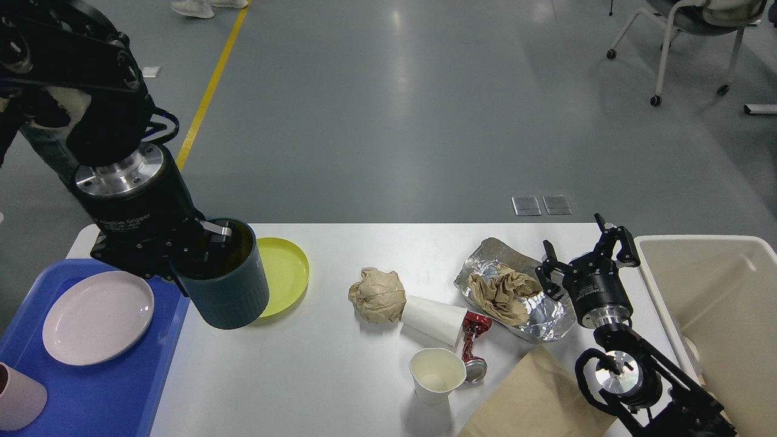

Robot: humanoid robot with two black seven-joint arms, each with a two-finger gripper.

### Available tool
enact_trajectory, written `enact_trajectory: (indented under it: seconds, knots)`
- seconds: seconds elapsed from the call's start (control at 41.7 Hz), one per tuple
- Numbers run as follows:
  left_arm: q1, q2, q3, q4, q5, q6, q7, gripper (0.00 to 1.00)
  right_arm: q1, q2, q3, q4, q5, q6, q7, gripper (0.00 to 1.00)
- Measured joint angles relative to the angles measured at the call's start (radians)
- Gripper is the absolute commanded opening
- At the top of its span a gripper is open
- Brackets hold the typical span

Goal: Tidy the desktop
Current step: 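Lift the dark green mug and lower it onto the blue tray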

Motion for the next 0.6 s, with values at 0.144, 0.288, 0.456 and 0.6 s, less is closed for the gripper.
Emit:
enact_trajectory:
  seconds: [0.144, 0.288, 0.456, 0.6]
  knots:
    - [0.043, 0.067, 0.047, 0.027, 0.052, 0.005, -0.001, 0.00, 0.000, 0.000, 0.000, 0.001, 0.000, 0.000, 0.000, 1.00]
    - [0.157, 0.199, 0.046, 0.073, 0.214, 0.044, -0.003, 0.00, 0.000, 0.000, 0.000, 0.002, 0.000, 0.000, 0.000, 1.00]
    - [0.394, 0.434, -0.022, 0.164, 0.448, 0.160, -0.004, 0.00, 0.000, 0.000, 0.000, 0.002, 0.000, 0.000, 0.000, 1.00]
    - [0.609, 0.574, -0.151, 0.250, 0.616, 0.214, -0.008, 0.00, 0.000, 0.000, 0.000, 0.002, 0.000, 0.000, 0.000, 1.00]
